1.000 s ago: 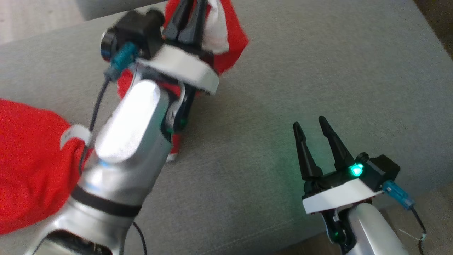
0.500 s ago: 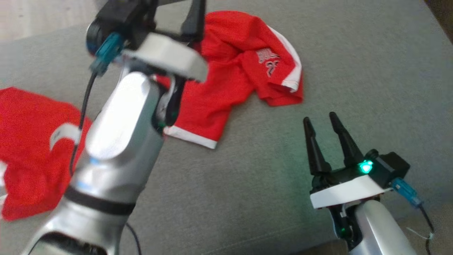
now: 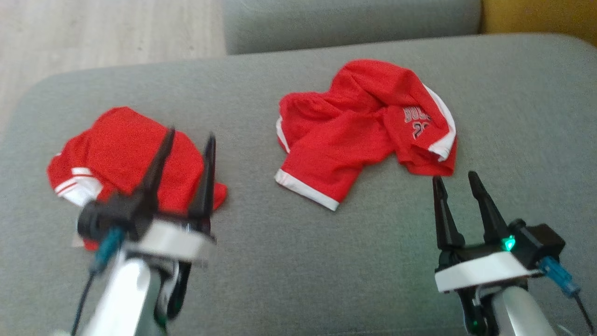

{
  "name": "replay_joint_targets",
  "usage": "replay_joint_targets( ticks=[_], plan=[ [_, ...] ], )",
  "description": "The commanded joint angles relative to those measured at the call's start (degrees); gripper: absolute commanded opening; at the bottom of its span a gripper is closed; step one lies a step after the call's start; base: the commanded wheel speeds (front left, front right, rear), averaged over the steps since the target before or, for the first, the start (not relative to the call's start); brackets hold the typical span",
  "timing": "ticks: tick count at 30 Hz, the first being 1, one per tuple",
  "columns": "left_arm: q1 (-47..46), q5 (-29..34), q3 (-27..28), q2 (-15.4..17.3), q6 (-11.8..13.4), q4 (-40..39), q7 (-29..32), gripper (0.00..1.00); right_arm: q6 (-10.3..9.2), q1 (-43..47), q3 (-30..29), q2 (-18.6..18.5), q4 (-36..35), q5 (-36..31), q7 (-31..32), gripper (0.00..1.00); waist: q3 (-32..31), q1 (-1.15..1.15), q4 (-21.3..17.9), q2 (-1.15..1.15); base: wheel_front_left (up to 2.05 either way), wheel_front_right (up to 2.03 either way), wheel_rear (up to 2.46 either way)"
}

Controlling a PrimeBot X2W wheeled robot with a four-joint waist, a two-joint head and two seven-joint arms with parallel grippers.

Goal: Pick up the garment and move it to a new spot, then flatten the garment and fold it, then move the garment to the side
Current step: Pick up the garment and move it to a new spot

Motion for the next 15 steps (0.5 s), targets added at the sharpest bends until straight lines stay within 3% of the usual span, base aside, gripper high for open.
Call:
replay_joint_targets(
  ticks=[1, 8, 15],
  plan=[
    [0.10, 0.99, 2.78, 0.68, -0.44, -2.89, -0.28, 1.00, -0.04, -0.24, 0.90, -0.27, -1.99, -0.43, -0.63, 1.00, -2.39, 0.00, 2.25, 0.00, 0.00, 0.00, 0.00],
    [11.27, 2.64, 6.85, -4.17, -0.84, -6.15, -0.28, 1.00, -0.04, 2.25, -0.09, -0.27, -2.69, -0.73, -0.63, 1.00, -4.19, 0.00, 3.64, 0.00, 0.00, 0.00, 0.00],
    [13.82, 4.50, 8.92, -6.83, -2.35, -6.89, -0.28, 1.00, -0.04, 3.27, 0.26, -0.27, -2.52, -0.28, -0.63, 1.00, -4.41, 0.00, 4.04, 0.00, 0.00, 0.00, 0.00]
  ],
)
